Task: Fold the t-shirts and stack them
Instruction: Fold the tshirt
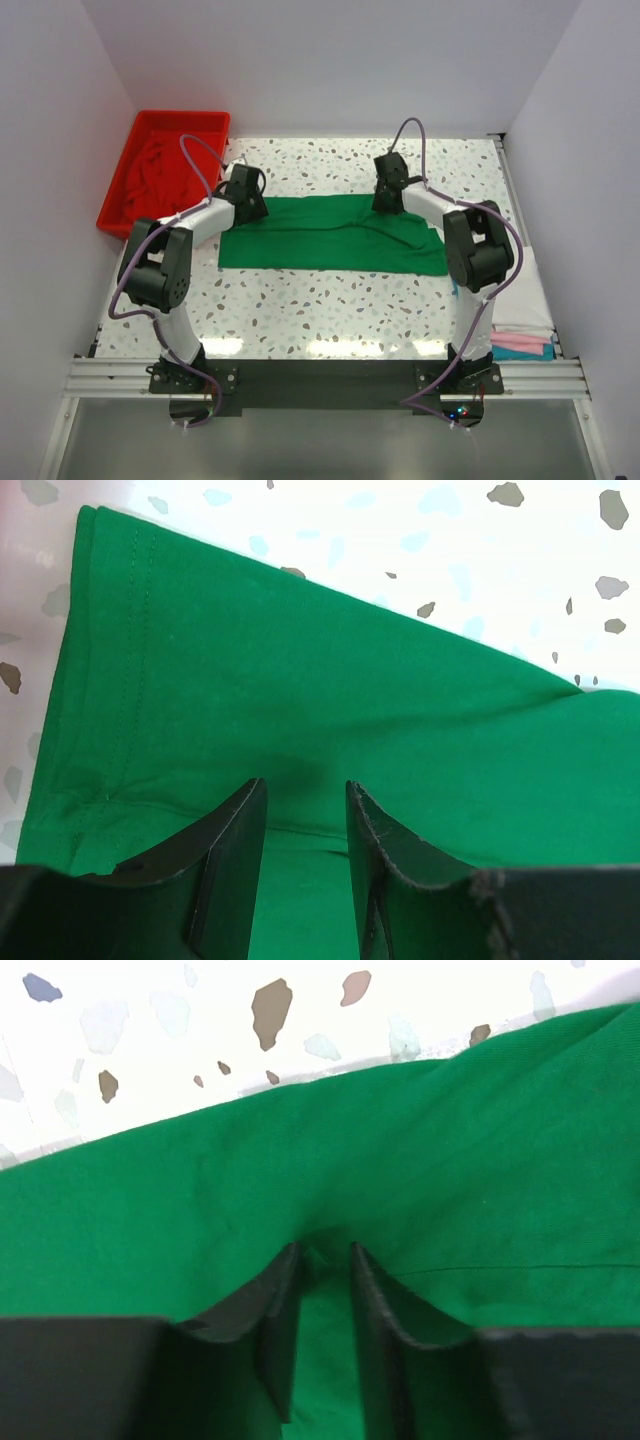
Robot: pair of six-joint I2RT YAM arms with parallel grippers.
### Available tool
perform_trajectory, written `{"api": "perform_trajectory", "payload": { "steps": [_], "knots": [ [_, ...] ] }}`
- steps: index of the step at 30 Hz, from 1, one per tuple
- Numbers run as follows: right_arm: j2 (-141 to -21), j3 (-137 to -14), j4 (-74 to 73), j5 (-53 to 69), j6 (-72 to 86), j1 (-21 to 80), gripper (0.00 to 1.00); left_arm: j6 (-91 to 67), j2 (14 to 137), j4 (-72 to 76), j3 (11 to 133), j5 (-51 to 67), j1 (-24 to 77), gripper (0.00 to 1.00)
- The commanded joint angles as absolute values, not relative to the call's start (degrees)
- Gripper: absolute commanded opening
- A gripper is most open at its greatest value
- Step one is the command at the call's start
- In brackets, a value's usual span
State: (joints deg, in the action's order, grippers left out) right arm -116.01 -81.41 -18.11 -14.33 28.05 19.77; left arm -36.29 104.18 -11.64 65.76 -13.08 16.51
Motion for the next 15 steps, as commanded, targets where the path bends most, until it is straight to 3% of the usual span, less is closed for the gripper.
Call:
{"api": "perform_trajectory", "payload": {
  "steps": [1,7,15],
  "knots": [
    [-115.49,-82.45,-16.53,-17.31,28.83,20.04,0.26,-34.89,102.13,-10.55,65.57,-13.01,16.61,0.42],
    [-113.03,-80.69,-16.61,-17.23,29.79,20.21,0.01,-34.89,102.22,-10.55,65.57,-13.09,16.61,0.42],
    [-106.44,-74.54,-15.21,-14.15,33.48,20.83,0.0,-35.16,102.04,-10.46,65.22,-12.92,16.61,0.42]
  ]
}}
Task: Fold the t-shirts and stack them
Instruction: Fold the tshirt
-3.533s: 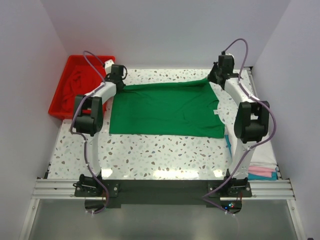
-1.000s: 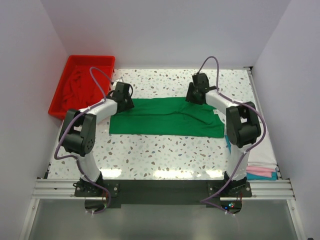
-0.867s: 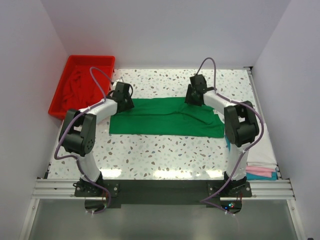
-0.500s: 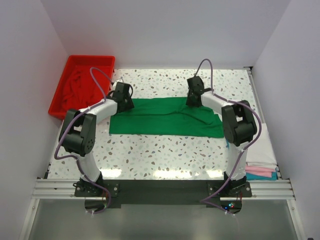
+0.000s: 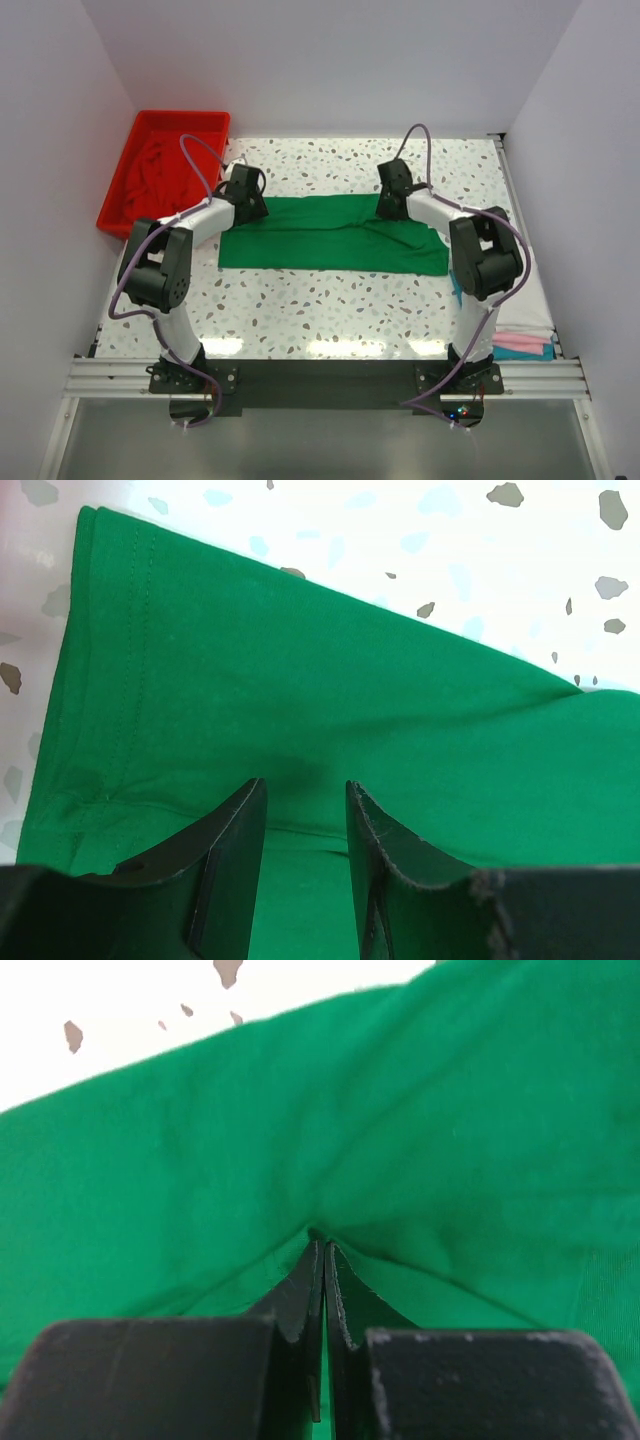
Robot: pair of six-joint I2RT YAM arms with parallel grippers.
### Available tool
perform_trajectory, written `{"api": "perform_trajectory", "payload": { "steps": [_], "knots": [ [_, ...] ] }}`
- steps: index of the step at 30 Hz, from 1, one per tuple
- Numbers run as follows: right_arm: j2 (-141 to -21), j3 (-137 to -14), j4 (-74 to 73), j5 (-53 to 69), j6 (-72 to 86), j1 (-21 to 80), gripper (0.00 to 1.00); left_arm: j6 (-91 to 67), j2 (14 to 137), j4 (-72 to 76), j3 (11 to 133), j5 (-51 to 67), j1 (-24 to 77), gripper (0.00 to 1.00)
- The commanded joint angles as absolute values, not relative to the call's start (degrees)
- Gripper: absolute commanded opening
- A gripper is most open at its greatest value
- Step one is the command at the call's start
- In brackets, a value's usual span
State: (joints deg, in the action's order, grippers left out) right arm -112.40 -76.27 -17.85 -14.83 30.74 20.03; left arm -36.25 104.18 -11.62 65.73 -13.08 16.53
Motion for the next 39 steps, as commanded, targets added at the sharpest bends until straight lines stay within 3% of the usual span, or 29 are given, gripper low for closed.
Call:
{"api": "perform_trajectory", "payload": {
  "steps": [1,16,26,29,30,33,39],
  "knots": [
    [-105.74,-73.75,-15.03,-14.06,33.92,20.92,0.0,-35.16,102.04,-10.37,65.21,-13.01,16.61,0.42],
    [-92.91,-57.85,-8.35,-15.9,41.83,29.61,0.0,-35.51,102.13,-10.11,64.86,-11.95,16.61,0.42],
    [-91.5,-52.91,-4.57,-20.21,43.51,35.77,0.01,-35.77,101.69,-10.11,64.07,-11.08,16.61,0.42],
    [-90.01,-53.0,-5.18,-20.48,42.9,36.3,0.14,-35.77,101.51,-10.11,63.98,-10.9,16.61,0.43],
    [-88.61,-53.0,-5.88,-20.65,42.72,36.39,0.26,-35.77,101.43,-10.19,63.98,-10.64,16.52,0.43],
    [-86.32,-53.7,-9.38,-22.4,42.19,36.56,0.4,-35.42,100.99,-10.63,64.42,-10.28,16.61,0.45],
    [-82.44,-55.28,-16.77,-26.71,41.49,35.42,0.43,-34.37,102.65,-16.24,68.02,-15.28,16.7,0.45]
  ]
}}
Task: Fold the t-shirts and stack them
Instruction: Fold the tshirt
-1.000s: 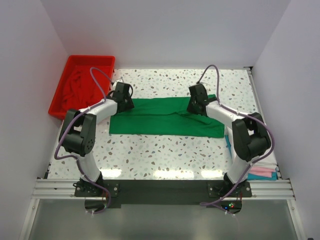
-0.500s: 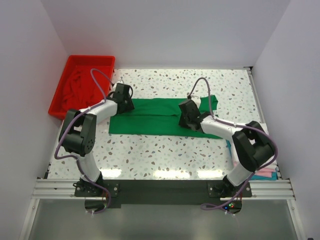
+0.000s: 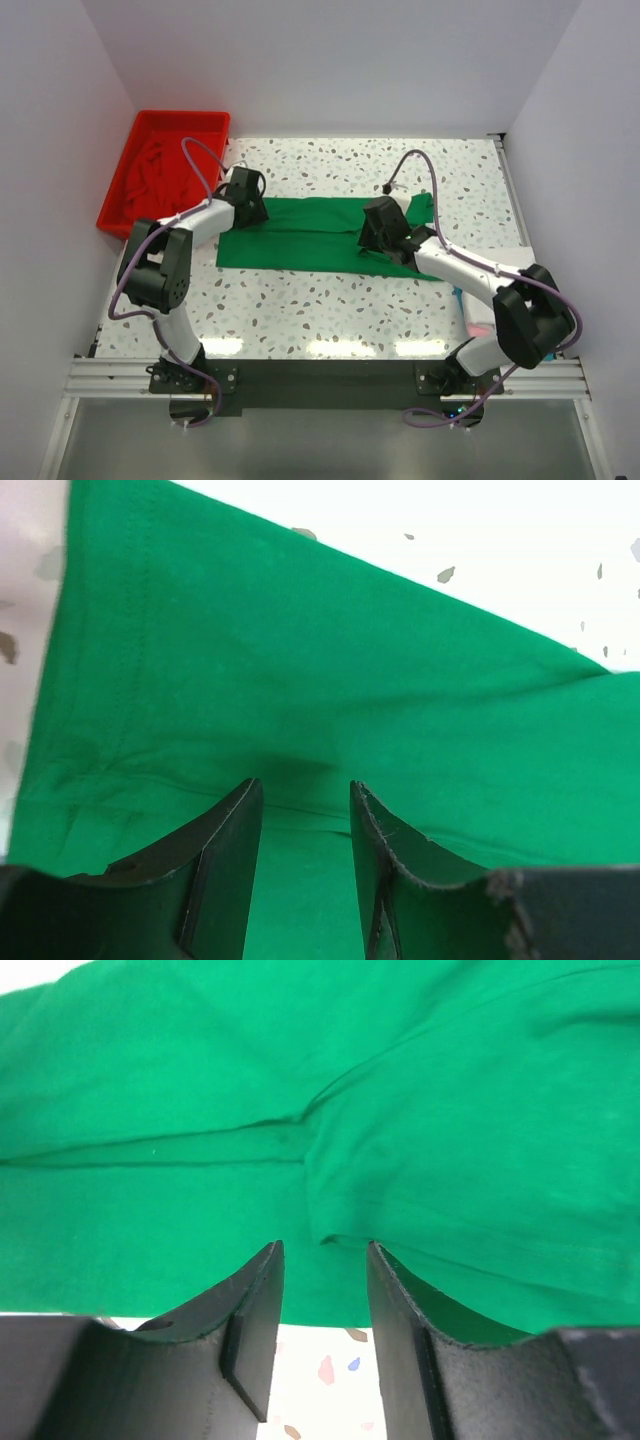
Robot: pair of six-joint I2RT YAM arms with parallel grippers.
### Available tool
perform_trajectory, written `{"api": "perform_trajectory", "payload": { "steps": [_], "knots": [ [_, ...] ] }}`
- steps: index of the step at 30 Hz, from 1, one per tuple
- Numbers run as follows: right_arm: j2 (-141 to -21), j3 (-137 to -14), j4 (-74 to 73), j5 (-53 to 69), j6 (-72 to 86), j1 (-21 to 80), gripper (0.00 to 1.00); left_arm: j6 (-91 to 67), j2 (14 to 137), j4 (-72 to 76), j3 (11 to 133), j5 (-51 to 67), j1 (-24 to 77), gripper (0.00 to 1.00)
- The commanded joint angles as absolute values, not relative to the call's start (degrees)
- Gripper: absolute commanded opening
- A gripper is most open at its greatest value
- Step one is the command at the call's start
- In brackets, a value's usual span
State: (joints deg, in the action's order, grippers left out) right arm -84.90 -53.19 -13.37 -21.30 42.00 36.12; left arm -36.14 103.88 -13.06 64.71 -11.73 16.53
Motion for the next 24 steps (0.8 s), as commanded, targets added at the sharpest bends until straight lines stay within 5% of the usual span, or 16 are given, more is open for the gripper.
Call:
{"api": "perform_trajectory", "payload": {
  "steps": [1,15,24],
  "knots": [
    [-82.09,-55.28,-17.22,-26.72,41.31,34.29,0.45,-34.45,103.7,-17.13,68.46,-15.99,16.7,0.45],
    [-103.07,-65.2,-20.82,-13.98,36.48,16.35,0.44,-42.88,106.97,-22.59,63.38,-26.54,21.62,0.33],
    [-121.62,-90.56,-25.66,-10.56,30.16,12.3,0.43,-53.07,95.55,-18.46,46.51,-23.05,29.52,0.33]
  ]
}}
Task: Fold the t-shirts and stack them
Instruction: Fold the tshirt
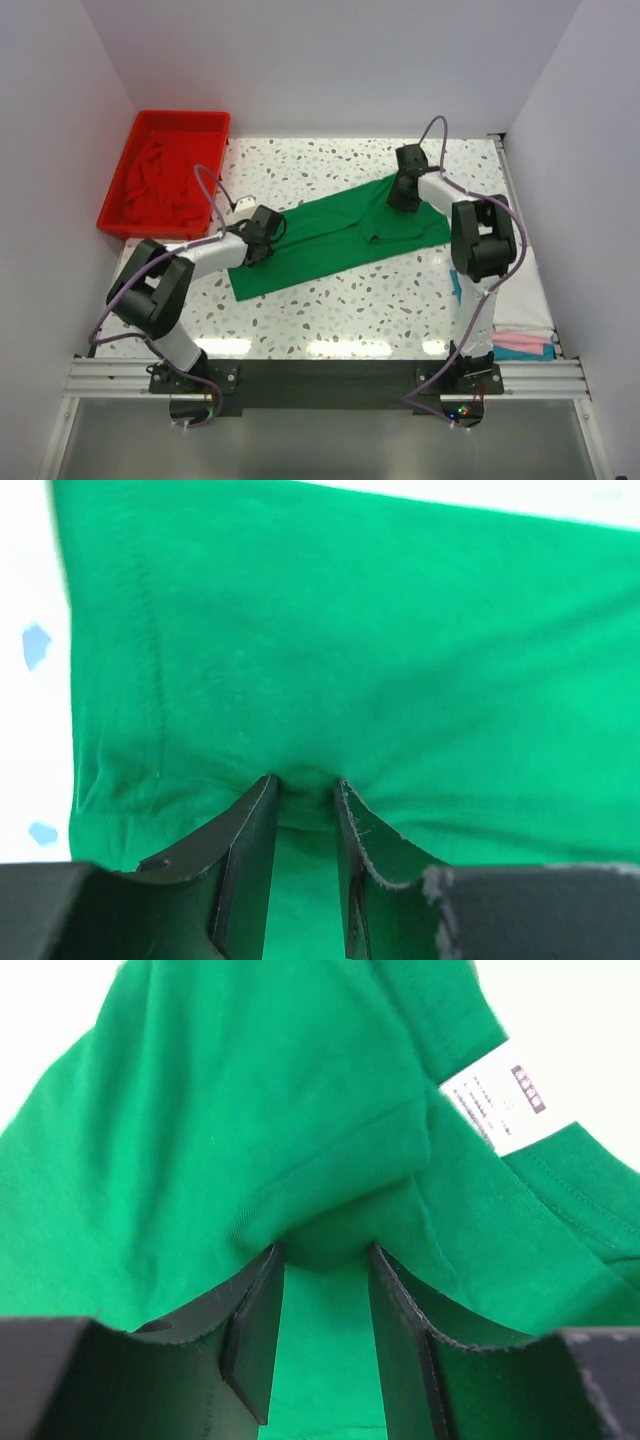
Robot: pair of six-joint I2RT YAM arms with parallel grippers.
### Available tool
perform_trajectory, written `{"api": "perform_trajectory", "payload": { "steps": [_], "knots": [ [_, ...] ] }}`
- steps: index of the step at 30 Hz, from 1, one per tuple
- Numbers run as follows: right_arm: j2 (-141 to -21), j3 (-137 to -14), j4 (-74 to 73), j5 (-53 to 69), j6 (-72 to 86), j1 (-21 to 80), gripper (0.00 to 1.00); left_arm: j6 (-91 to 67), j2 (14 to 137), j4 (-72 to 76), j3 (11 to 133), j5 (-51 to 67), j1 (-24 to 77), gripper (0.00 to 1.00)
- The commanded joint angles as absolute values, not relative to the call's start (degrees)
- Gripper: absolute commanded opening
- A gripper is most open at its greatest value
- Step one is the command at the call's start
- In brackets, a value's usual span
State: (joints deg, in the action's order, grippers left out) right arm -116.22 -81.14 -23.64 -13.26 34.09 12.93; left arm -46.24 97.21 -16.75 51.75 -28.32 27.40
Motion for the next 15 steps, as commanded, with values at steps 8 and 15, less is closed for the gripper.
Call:
{"api": "perform_trajectory", "payload": {
  "steps": [8,15],
  "knots": [
    [-142.0,-123.89,-33.47,-1.4,18.38,15.99,0.57,-61.0,88.16,-10.21,39.11,-14.34,45.26,0.43],
    [-132.94,-124.85,-39.38,-14.21,17.13,18.11,0.81,-46.08,84.56,-17.39,50.0,-20.97,45.62,0.59]
  ]
}}
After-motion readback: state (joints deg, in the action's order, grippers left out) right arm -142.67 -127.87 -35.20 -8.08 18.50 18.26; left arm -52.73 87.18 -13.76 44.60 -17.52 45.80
